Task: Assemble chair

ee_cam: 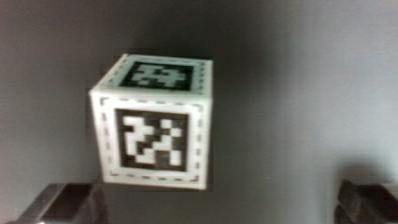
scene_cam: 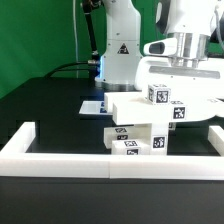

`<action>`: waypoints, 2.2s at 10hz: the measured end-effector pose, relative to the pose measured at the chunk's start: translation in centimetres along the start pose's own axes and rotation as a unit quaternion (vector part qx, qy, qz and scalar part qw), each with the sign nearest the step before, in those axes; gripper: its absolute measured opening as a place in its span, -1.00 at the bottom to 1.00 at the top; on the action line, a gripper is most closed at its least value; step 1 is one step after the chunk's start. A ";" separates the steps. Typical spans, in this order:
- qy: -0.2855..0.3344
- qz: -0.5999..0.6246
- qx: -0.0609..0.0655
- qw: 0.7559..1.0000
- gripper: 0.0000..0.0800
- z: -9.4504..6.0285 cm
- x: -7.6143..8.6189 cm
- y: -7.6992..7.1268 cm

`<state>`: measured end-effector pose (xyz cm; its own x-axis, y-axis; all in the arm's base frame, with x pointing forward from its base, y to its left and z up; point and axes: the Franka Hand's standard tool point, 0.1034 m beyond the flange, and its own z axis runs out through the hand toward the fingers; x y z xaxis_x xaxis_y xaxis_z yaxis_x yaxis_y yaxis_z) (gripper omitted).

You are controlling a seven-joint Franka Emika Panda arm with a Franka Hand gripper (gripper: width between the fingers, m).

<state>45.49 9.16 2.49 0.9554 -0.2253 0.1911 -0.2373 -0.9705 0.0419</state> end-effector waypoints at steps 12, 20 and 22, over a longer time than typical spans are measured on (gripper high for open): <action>0.000 0.006 -0.009 1.000 -0.29 0.7 0.1 1.2; -0.015 0.002 0.007 1.000 -0.29 -1.9 -2.9 1.1; -0.037 0.010 0.029 0.999 -0.29 -4.7 -3.1 1.0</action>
Offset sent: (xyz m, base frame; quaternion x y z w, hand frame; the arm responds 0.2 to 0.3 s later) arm 0.0052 -0.0050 -0.0007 -0.0009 0.0086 -0.0053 0.9999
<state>41.50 9.28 6.55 0.9614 -0.2486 0.1178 -0.2483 -0.9685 -0.0182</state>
